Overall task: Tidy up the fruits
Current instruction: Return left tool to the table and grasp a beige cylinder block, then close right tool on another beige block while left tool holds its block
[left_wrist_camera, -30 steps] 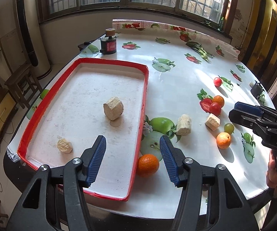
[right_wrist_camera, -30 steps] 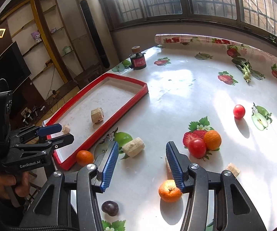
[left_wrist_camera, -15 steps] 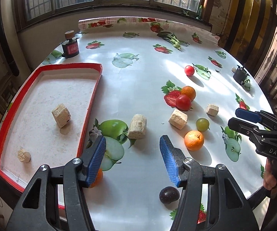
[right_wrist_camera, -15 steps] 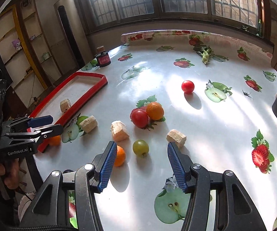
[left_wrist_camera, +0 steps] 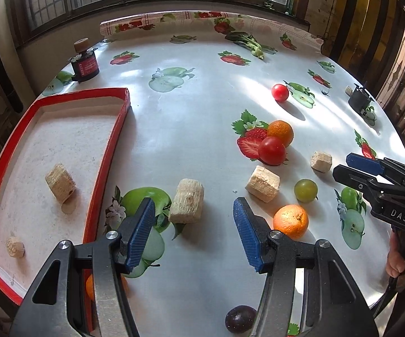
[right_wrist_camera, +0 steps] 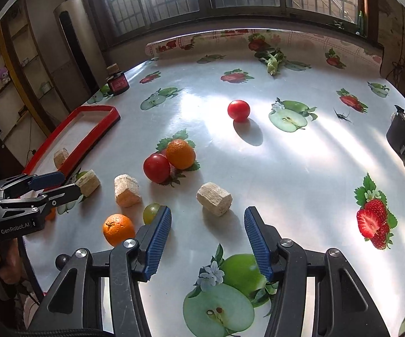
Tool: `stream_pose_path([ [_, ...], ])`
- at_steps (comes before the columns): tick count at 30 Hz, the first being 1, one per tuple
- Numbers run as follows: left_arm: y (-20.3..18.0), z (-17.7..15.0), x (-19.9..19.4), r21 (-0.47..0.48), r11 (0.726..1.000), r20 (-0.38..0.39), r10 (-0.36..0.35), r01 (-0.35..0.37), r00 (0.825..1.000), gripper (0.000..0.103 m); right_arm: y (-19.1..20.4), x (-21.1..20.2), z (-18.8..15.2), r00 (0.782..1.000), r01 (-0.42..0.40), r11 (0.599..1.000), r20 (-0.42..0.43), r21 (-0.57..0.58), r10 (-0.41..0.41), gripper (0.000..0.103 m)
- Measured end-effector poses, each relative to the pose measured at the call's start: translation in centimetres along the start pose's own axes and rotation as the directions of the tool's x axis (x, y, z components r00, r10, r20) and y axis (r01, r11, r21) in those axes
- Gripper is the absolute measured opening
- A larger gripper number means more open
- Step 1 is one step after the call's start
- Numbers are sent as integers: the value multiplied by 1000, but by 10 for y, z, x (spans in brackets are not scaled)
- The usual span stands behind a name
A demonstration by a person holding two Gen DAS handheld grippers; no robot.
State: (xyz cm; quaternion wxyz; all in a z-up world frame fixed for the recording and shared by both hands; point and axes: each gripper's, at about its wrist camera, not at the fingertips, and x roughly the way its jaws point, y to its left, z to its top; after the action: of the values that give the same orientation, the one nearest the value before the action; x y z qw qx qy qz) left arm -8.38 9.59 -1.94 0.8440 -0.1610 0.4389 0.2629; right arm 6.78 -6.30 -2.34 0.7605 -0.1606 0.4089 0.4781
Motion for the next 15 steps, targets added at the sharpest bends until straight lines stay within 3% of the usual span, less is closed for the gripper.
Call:
stream_pose_path([
  [5,-1,1,22,11,1000,-42,6,-6,999,49,-1,20,6,999,17,1000,-26,-8,-18,53],
  [9,-1,0,32,7,1000,-51,-4,4,999,25,-2,35,8,998,34,999,-47,-21,-35,41],
  [12,0,1,30,-1,1000,-49,-26,26,998,25,-3,39,6,998,48,998,-46,-29,-49,33],
  [15,1,0,24,-4,1000,-35,-30,30,999,25,-2,35,6,998,40,999,-42,-24,-41,33],
])
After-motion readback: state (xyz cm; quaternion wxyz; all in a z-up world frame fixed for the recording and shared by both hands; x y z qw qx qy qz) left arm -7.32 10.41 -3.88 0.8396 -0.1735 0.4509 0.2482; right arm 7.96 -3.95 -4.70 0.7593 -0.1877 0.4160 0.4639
